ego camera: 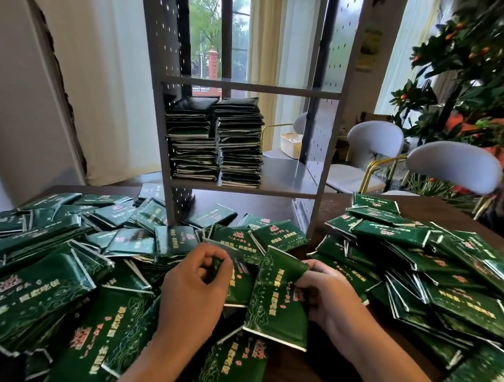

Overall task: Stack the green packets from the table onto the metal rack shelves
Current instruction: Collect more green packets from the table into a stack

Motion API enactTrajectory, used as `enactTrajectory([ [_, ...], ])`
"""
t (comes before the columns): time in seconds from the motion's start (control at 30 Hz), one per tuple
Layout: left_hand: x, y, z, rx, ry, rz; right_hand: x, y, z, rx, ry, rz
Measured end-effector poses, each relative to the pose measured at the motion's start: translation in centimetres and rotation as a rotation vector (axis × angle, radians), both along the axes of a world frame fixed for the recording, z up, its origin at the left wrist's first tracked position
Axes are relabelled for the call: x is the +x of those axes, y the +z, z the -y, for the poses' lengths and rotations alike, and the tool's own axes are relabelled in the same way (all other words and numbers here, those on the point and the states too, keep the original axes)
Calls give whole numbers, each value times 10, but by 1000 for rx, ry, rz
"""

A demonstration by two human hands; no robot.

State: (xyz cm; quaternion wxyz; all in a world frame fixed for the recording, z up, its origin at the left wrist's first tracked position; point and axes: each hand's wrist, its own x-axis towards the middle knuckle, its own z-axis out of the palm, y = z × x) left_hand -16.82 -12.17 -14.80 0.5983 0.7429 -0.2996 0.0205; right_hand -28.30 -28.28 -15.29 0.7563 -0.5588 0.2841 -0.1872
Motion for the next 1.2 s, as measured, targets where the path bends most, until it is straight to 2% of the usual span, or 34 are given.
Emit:
enactTrajectory([
  [0.4, 13, 4, -1, -335, -260, -504, 0, 1, 6, 151, -70, -37],
  [0.53, 12, 8, 0, -445, -341, -673, -2, 4, 2, 72, -82, -50],
  [0.6, 13, 7, 0, -467, -343, -688, -3, 4, 2, 7, -116, -52],
  [0.7, 7, 9, -2, -353, -409, -612, -2, 5, -1, 24, -97, -16],
  [0.8, -8, 7, -2, -26, -394, -289, -2, 9, -6, 90, -16, 26],
  [0.9, -11, -1, 2, 94, -299, -158, -5, 13, -8, 129, 28, 70],
  [0.97, -6, -1, 4, 96, -256, -217, -5, 14, -8, 144, 35, 110],
  [1.1, -1, 3, 4, 41, -412, -590, -7, 17, -15, 92, 70, 142],
  [1.2, -2, 4, 5, 41, -414, -595, -9, 20, -22, 35, 153, 108],
])
